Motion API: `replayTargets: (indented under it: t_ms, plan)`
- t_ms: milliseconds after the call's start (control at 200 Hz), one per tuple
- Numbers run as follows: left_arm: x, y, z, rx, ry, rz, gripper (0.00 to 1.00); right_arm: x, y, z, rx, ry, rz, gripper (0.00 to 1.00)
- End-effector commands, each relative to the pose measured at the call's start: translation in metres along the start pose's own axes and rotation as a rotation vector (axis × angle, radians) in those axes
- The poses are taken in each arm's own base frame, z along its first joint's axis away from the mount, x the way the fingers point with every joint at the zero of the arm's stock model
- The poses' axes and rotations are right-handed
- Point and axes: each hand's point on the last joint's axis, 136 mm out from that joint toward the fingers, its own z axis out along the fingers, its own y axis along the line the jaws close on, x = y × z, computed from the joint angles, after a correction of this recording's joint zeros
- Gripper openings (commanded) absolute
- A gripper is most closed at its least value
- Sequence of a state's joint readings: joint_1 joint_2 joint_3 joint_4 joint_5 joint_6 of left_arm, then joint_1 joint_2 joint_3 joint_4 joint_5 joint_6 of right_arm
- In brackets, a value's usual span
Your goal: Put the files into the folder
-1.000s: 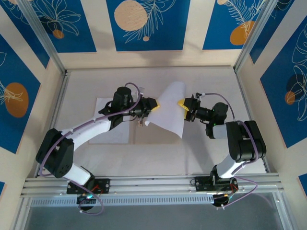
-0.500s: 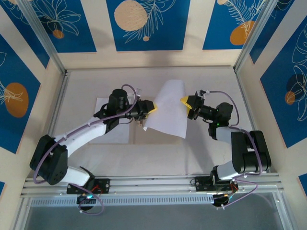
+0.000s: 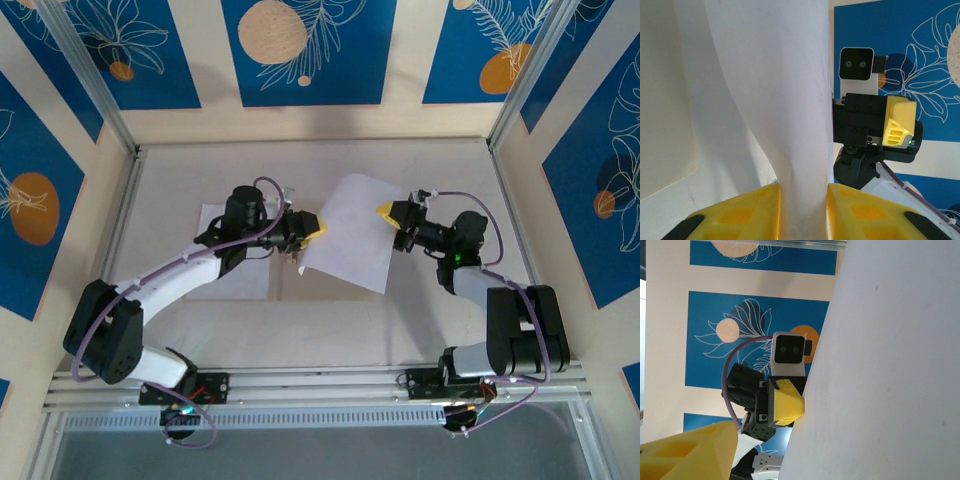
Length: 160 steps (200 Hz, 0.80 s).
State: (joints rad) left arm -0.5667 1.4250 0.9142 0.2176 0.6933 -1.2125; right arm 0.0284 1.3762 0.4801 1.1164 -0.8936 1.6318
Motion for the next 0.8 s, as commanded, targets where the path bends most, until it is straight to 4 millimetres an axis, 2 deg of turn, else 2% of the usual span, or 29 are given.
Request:
replayTargets:
  t_ms: [0, 215, 370, 420, 470, 615, 795]
  plan:
    - [0.001, 0.0, 0.001, 0.021, 0.033, 0.036, 0.3, -0.002, 0.004, -0.001, 0.008, -0.008, -0.029, 0.66]
    - [0.0, 0.004, 0.003, 0.019, 0.041, 0.044, 0.3, -0.001, 0.002, 0.0, 0.015, 0.0, -0.032, 0.48]
    - [-0.004, 0.004, 0.002, 0.021, 0.023, 0.048, 0.31, 0.001, 0.002, -0.001, 0.025, 0.004, -0.037, 0.25]
    - [-0.004, 0.002, 0.001, 0.026, 0.019, 0.059, 0.34, 0.002, 0.001, -0.002, 0.033, 0.004, -0.037, 0.18]
    - [-0.005, 0.001, 0.0, 0.028, 0.015, 0.065, 0.41, 0.002, 0.002, -0.002, 0.04, 0.001, -0.04, 0.11]
    - [-0.008, 0.004, -0.007, 0.023, -0.008, 0.069, 0.57, 0.004, 0.005, -0.004, 0.061, 0.004, -0.053, 0.1]
    - [-0.017, 0.026, -0.023, -0.041, -0.058, 0.051, 0.67, 0.008, 0.001, -0.009, 0.154, 0.016, -0.039, 0.1]
